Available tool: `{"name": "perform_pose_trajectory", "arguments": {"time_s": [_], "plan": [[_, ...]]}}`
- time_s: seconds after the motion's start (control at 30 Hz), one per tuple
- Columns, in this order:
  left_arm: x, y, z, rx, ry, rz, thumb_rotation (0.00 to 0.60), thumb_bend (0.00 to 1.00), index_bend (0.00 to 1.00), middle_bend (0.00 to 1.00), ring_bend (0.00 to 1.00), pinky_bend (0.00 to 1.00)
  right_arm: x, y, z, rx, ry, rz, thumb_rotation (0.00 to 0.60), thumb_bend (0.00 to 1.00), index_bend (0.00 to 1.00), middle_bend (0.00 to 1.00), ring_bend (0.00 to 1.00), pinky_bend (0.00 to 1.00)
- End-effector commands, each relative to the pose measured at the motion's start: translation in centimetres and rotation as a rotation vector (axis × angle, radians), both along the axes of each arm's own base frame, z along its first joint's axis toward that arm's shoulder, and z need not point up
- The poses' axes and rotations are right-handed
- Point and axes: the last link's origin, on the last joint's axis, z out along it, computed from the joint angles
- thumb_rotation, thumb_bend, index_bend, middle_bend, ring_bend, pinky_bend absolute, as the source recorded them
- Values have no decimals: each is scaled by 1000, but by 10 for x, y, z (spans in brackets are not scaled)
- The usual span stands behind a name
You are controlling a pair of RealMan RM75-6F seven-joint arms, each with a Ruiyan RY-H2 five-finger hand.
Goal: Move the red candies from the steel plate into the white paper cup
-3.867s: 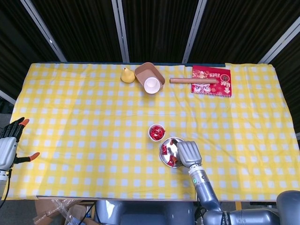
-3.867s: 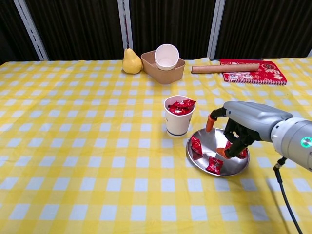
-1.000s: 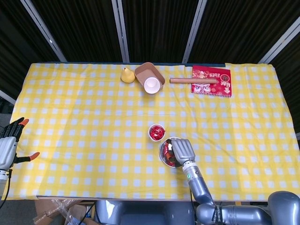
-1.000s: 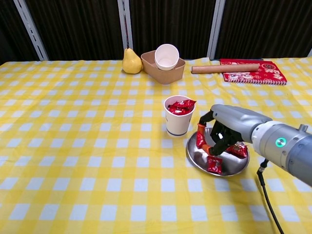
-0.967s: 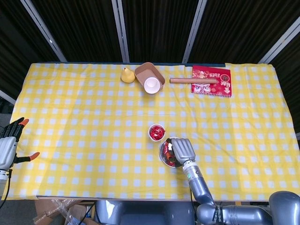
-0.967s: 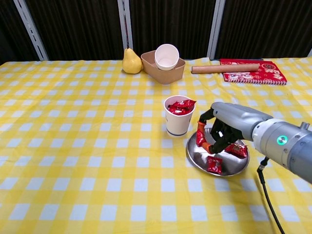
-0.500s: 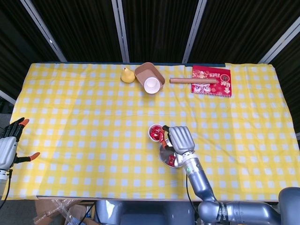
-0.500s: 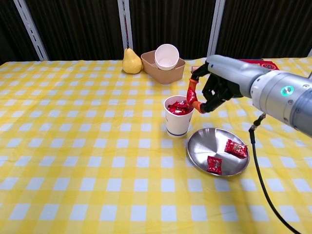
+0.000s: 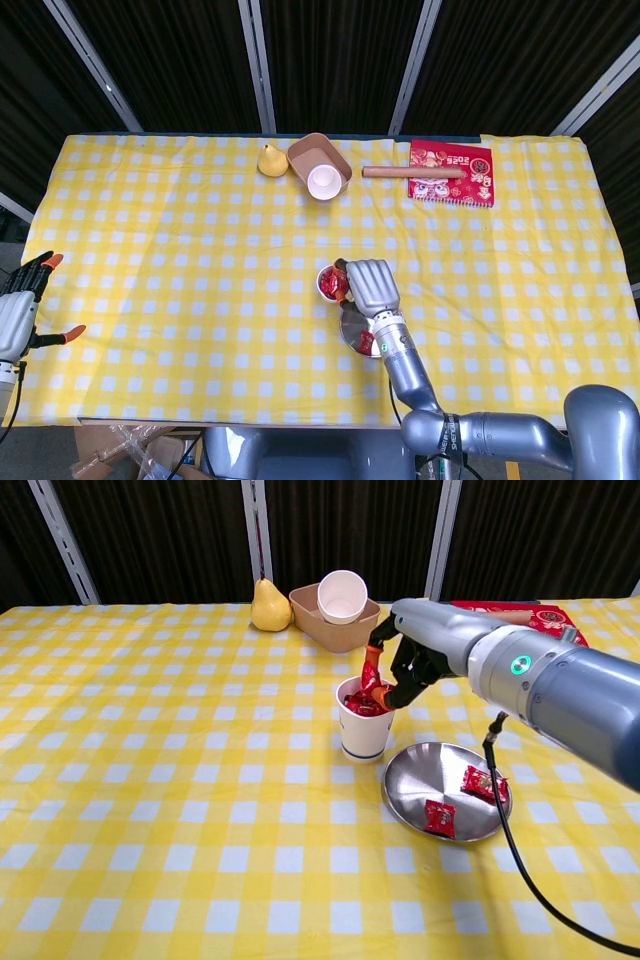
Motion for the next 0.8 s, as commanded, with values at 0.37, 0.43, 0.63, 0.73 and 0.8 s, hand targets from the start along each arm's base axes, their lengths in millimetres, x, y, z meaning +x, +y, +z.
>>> {"name": "perform_pose_trajectory", "arguments": {"time_s": [0.37, 0.43, 0.63, 0.73, 0.8], "plan": [[0, 0, 0, 3, 0, -2, 600, 0, 11, 0, 0, 0, 0, 3, 5, -20, 1, 10, 600, 482, 289, 854, 921, 947], [0, -1, 0, 3, -1, -1, 600, 0, 11, 0, 0, 0, -1, 4, 6, -21, 1, 8, 600, 482, 288, 855, 921, 947], [1, -1, 0, 7, 0, -2, 600, 0, 11, 0, 0, 0, -8, 11, 15, -30, 3, 9, 600, 482, 288, 855, 921, 947], [1, -1, 0, 8, 3, -4, 600, 0, 11, 0, 0, 0, -17, 19, 19, -23, 13, 5, 600, 481, 288, 855, 921, 947], [1, -1, 0, 10, 7, -7, 600, 0, 12, 0, 0, 0, -23, 24, 20, -16, 21, 2, 600, 481, 288, 855, 921, 947]]}}
